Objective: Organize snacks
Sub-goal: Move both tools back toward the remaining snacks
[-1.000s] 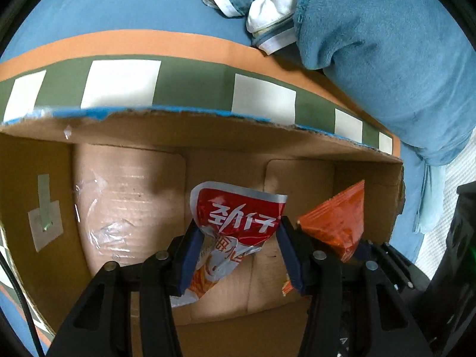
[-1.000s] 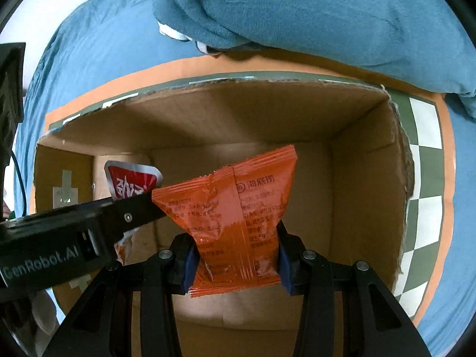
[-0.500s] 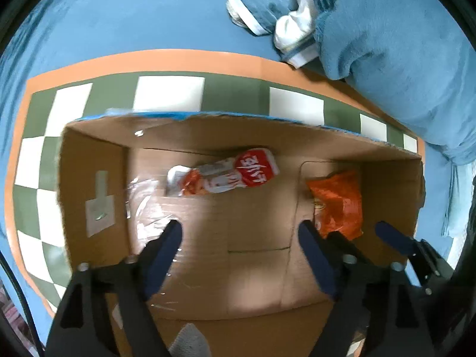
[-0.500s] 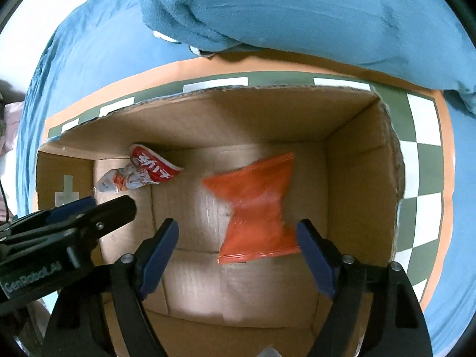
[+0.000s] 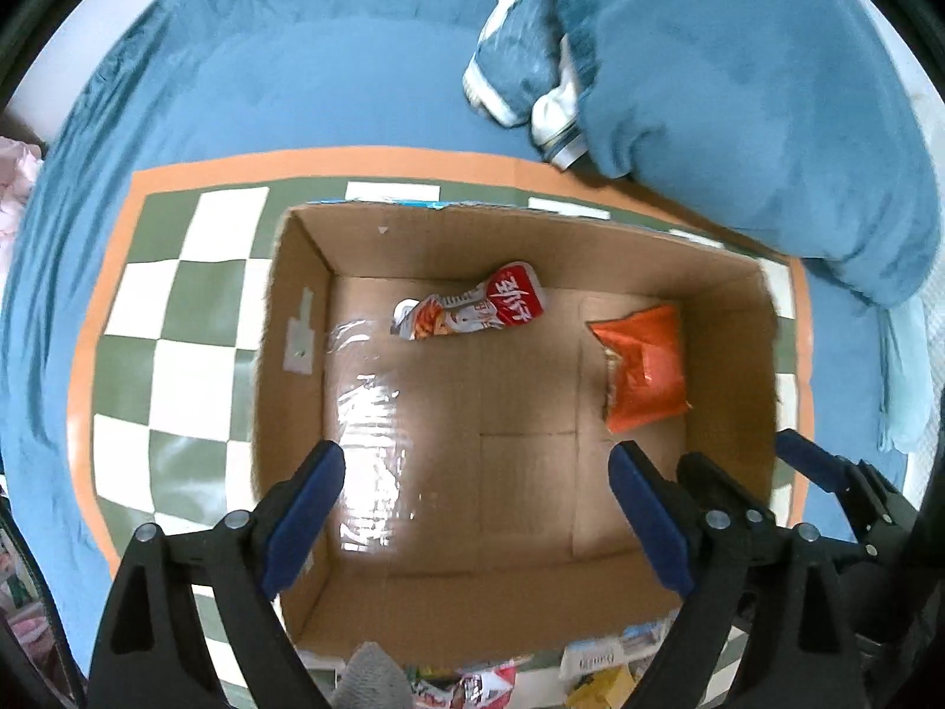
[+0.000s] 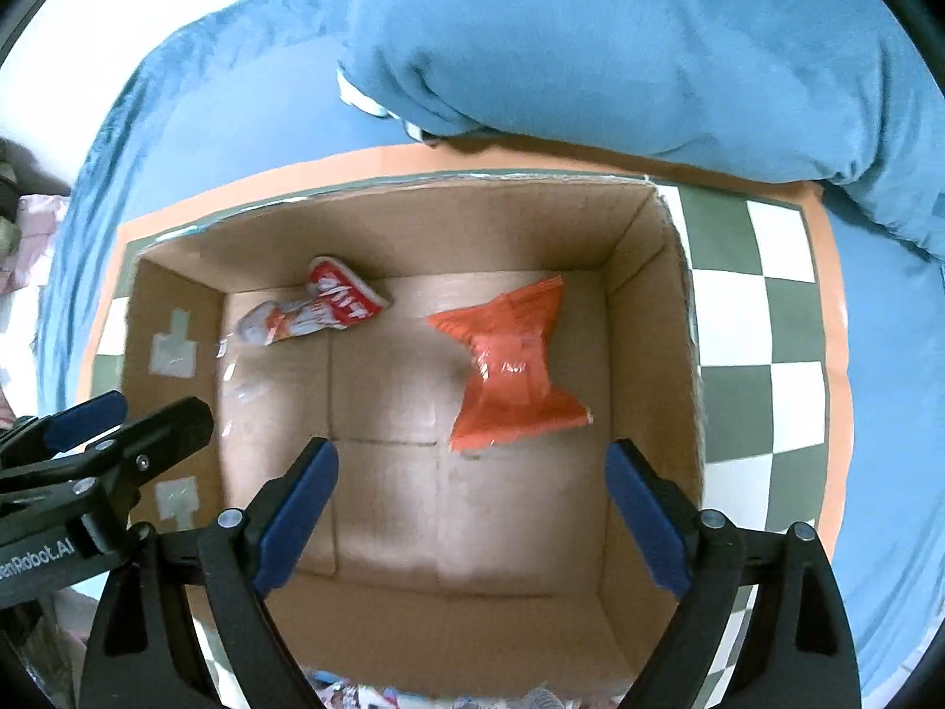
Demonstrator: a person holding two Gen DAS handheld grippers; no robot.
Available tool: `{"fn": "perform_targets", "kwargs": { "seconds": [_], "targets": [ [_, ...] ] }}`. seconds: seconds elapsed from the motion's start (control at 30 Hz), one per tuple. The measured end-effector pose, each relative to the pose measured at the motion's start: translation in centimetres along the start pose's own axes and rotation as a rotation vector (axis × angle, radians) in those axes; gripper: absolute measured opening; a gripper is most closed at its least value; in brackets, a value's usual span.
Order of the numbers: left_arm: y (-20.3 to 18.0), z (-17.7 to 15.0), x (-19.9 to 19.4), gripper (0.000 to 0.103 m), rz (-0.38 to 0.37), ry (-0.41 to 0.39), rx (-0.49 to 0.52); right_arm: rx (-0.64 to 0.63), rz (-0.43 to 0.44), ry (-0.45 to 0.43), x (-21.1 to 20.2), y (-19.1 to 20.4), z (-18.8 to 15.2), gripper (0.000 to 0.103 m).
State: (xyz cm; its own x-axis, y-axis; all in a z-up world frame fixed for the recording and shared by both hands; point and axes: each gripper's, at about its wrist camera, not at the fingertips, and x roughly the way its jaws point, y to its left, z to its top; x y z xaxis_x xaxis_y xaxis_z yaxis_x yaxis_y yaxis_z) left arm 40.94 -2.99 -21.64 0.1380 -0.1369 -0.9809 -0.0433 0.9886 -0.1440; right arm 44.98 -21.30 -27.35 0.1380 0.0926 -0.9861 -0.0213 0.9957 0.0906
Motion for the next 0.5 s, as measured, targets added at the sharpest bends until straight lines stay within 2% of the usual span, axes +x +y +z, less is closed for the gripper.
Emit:
{"fn": "perform_targets", "kwargs": {
  "seconds": [0.2, 0.3, 0.4, 0.5],
  "targets": [
    [0.1, -4.0, -5.2, 0.091, -0.007, -0.075, -0.004, 0.015, 0.056, -0.055, -4.7, 0.5, -4.1, 0.094],
    [0.6, -6.5, -6.9, 0.091, -0.016, -0.087, -0.049, 0.024, 0.061, -0.083, -6.9, 0.2, -6.9, 0.094],
    [1.5, -10.0, -6.9, 0.091, -0.033, -0.047, -0.116, 0.038, 0.050, -0.080, -8.0, -0.3, -10.4, 0.095],
    [3.3, -14.3, -4.6, 0.091, -0.083, 0.062, -0.248, 0.082, 0.057, -0.038, -7.9, -1.1, -14.8, 0.095]
  ]
}}
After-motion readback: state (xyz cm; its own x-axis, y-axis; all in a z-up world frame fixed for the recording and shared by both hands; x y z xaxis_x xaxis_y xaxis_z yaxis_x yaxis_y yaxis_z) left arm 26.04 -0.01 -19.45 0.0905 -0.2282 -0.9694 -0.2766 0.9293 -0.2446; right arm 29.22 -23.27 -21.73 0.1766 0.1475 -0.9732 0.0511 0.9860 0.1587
